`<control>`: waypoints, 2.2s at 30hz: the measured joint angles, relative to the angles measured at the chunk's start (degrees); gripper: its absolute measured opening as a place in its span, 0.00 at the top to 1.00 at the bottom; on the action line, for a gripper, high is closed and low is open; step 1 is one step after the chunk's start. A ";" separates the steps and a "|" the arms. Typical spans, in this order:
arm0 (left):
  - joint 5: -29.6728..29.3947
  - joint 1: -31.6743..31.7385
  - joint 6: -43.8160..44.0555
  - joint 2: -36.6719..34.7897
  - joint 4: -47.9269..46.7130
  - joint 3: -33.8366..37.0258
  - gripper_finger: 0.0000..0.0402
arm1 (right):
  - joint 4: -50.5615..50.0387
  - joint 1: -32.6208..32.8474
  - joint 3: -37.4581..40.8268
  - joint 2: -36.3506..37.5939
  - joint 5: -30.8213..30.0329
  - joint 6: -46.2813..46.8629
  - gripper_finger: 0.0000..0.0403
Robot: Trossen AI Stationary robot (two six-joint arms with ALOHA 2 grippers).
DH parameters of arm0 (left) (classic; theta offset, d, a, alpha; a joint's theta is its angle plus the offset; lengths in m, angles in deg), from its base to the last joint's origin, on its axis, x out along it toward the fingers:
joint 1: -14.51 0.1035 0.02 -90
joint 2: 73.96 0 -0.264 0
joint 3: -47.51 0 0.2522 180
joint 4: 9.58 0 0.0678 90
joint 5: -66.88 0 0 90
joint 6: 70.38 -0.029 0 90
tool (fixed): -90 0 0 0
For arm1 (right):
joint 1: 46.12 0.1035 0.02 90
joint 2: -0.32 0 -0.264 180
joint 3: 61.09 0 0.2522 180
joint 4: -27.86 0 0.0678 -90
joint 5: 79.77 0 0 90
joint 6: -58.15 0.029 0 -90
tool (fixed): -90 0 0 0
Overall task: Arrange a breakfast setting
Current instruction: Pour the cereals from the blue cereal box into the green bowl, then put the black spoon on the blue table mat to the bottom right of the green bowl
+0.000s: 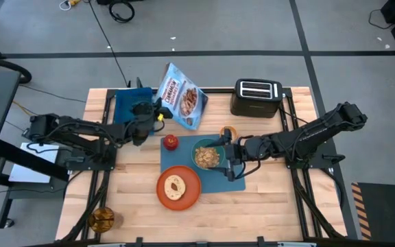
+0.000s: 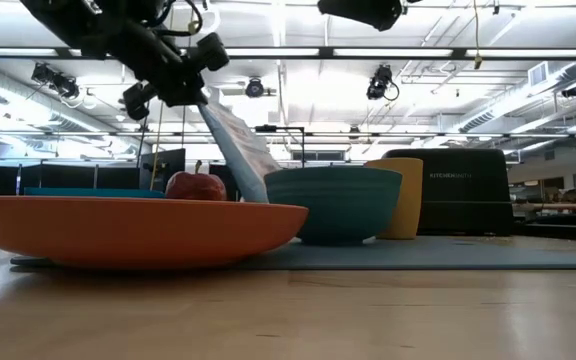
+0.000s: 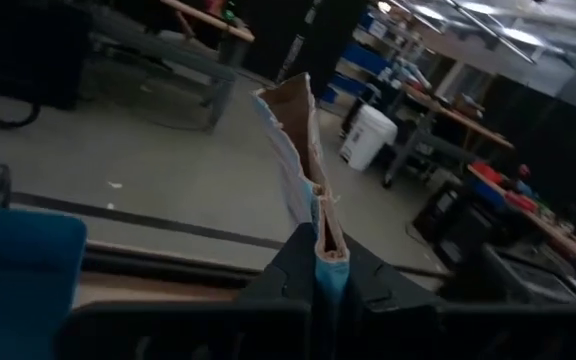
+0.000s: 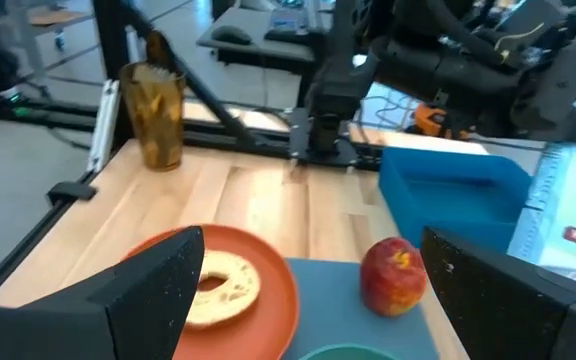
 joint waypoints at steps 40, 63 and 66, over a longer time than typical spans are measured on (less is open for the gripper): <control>-6.58 -4.94 -4.58 -15.20 -34.38 0.02 0.49 | -2.66 4.22 0.00 0.00 0.79 4.15 0.06; 37.50 -4.36 -28.54 -30.78 -39.84 -1.83 0.35 | 1.59 0.49 0.04 0.00 1.78 -1.55 0.06; 44.21 -9.99 -28.53 -30.58 -43.60 -7.64 0.37 | 4.77 0.39 0.04 -0.13 1.73 -2.60 0.06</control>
